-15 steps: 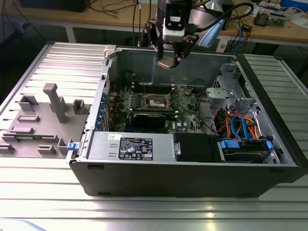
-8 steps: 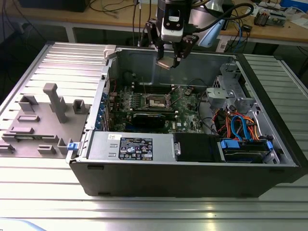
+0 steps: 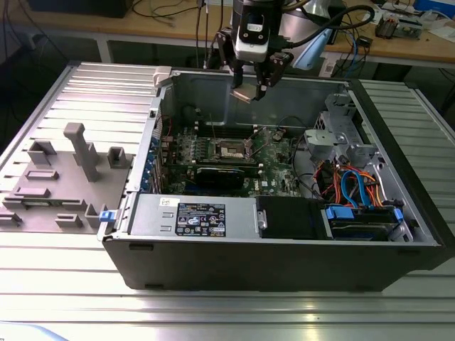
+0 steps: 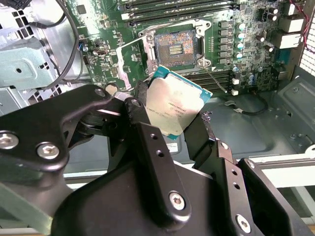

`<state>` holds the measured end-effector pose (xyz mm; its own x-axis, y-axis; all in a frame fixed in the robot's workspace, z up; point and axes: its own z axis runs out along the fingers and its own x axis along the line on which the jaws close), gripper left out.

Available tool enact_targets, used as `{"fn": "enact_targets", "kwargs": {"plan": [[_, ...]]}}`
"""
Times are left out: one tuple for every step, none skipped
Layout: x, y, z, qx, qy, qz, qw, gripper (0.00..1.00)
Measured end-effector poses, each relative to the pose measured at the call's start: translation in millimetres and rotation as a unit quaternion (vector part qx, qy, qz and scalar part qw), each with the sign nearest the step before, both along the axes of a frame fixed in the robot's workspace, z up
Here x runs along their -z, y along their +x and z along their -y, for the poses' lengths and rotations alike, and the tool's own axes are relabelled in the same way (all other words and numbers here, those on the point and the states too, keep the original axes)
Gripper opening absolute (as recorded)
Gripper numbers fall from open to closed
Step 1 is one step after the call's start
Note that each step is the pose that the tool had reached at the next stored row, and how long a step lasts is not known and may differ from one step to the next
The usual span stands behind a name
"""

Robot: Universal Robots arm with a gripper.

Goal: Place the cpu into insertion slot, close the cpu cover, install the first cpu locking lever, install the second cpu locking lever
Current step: 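Place the cpu into insertion slot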

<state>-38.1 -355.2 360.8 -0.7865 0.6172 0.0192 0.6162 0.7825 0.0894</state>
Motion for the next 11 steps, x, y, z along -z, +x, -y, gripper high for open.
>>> {"fn": "enact_targets", "kwargs": {"plan": [[0.0, -0.6, 0.0, 0.000, 0.0000, 0.0000, 1.0000, 0.54], [0.0, -0.8, 0.0, 0.000, 0.0000, 0.0000, 1.0000, 0.54], [0.0, -0.8, 0.0, 0.000, 0.0000, 0.0000, 1.0000, 0.54], [0.0, -0.8, 0.0, 0.000, 0.0000, 0.0000, 1.0000, 0.54], [0.0, -0.9, 0.0, 0.000, 0.0000, 0.0000, 1.0000, 0.54], [0.0, -0.9, 0.0, 0.000, 0.0000, 0.0000, 1.0000, 0.54], [0.0, -0.9, 0.0, 0.000, 0.0000, 0.0000, 1.0000, 0.54], [0.0, -0.9, 0.0, 0.000, 0.0000, 0.0000, 1.0000, 0.54], [0.0, -0.9, 0.0, 0.000, 0.0000, 0.0000, 1.0000, 0.54], [0.0, -0.9, 0.0, 0.000, 0.0000, 0.0000, 1.0000, 0.54], [0.0, -0.9, 0.0, 0.000, 0.0000, 0.0000, 1.0000, 0.54]]}}
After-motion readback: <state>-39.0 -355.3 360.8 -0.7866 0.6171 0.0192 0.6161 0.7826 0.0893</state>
